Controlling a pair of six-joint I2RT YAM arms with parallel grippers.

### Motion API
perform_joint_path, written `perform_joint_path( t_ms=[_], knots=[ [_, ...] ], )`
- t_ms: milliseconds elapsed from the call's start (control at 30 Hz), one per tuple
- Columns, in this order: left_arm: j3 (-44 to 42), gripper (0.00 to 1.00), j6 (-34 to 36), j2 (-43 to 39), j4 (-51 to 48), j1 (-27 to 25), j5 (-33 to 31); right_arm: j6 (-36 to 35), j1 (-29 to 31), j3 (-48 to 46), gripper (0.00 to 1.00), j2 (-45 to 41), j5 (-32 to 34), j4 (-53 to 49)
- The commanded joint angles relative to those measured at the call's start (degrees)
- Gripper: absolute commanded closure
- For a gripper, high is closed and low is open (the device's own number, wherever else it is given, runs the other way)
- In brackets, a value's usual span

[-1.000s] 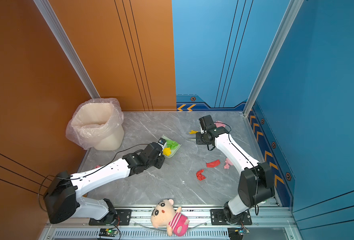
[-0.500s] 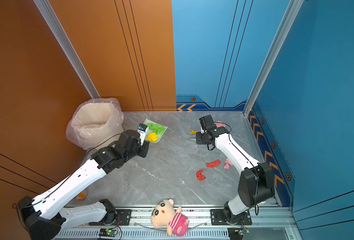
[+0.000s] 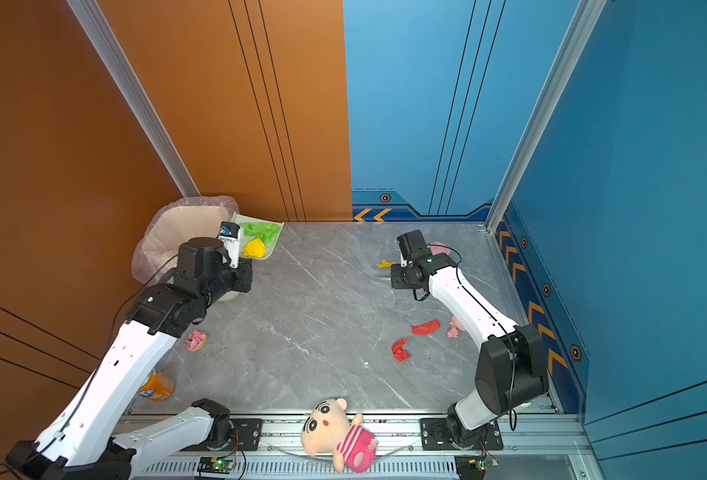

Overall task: Sweep away the paper scraps from the table
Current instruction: 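Carry the loaded dustpan with the left gripper to the bin while the right withdraws, then tilt the dustpan over the bin with the left gripper to dump the scraps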

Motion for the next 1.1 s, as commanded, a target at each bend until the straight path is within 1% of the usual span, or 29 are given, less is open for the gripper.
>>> perform_joint_path(
  t_ms=[0,67,267,467,567,633,700,867,967,1067],
  knots=[
    [3.5,0.82,1.4,0.8,-2.4,3.9,3.4,0.9,0.6,-0.4,1.00,0.5,-0.5,0.7],
    [4.6,0.82,1.6,1.3,-2.4,6.3,4.7,0.9,0.6,-0.3,1.00,0.4,-0.3,0.5],
    [7.8,0.82,1.2,3.2,-2.6,13.7,11.9,1.0,0.6,-0.5,1.00,0.0,0.1,0.3],
    [10.0,0.81,-2.1,5.8,-2.5,20.2,19.1,1.0,0.6,-0.7,1.00,0.0,0.2,0.2],
    [10.8,0.80,-6.6,7.6,-2.5,24.3,23.4,1.0,0.7,-0.8,1.00,0.0,0.1,0.2],
    [11.5,0.80,-9.8,9.3,-2.5,28.0,29.4,0.9,0.6,-0.8,1.00,-0.1,0.1,0.2],
    [11.9,0.81,-12.4,11.0,-2.5,30.7,33.6,1.0,0.7,-0.7,1.00,-0.1,0.1,0.2],
    [12.2,0.81,-16.4,13.2,-1.7,34.5,39.1,1.0,0.6,-1.1,1.00,-0.4,0.2,0.1],
    [11.2,0.81,-20.6,14.5,1.4,37.8,45.8,0.9,0.6,-1.1,1.00,-0.2,0.0,0.2],
    [9.0,0.81,-26.5,15.3,7.7,41.0,54.3,0.8,0.6,-1.1,1.00,-0.1,0.0,0.3]
  ],
)
